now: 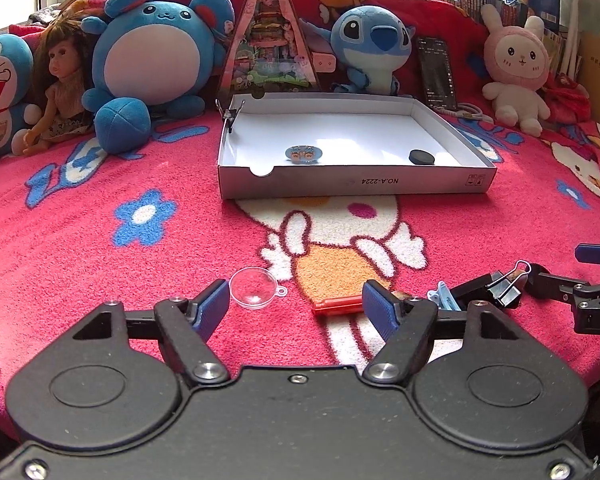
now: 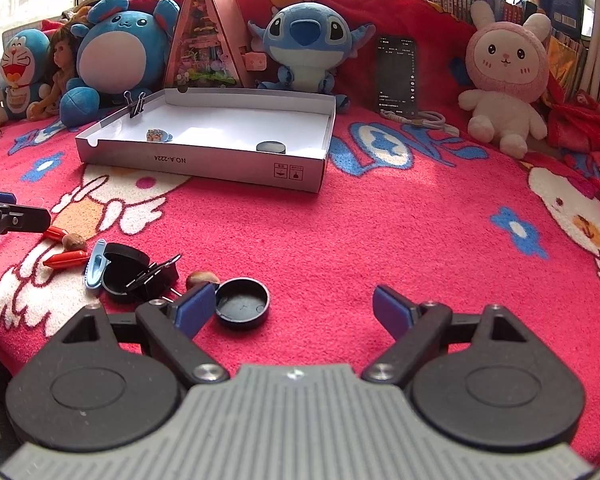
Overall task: Organize rigid objects
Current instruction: 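Move both tools back toward the remaining objects, then grasp the red crayon with the left tool while the right tool grasps the black tin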
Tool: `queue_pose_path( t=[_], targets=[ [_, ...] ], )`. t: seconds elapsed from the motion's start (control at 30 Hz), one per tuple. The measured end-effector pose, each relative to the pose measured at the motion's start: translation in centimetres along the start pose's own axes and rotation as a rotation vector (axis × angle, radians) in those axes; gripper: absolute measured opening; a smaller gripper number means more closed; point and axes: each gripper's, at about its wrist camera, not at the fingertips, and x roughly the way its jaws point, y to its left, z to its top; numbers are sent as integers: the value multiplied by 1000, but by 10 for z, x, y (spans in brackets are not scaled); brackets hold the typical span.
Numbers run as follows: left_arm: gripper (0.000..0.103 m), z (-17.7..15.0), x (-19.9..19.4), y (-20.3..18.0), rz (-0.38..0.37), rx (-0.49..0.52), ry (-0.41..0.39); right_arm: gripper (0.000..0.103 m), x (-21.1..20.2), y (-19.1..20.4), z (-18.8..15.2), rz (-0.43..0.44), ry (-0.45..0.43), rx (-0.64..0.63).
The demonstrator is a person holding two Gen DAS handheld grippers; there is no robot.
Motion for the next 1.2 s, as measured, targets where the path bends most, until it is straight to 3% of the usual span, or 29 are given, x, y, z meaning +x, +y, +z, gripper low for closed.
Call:
queue_pose_path(
  t=[0.2, 0.6, 0.93, 1.2],
  targets=[
    [53, -3, -2, 3, -13, -16, 11, 88, -1, 5, -3, 2, 1, -14],
    [43, -9, -11, 1, -51, -25, 29, 67, -4, 7, -5, -1, 4, -23],
    [42, -11, -8, -16, -73, 2, 28, 63, -1, 12, -5, 5, 2, -33],
    [42, -10, 3, -29, -39, 25, 11, 63, 2, 14, -4, 9, -8, -17]
  ],
)
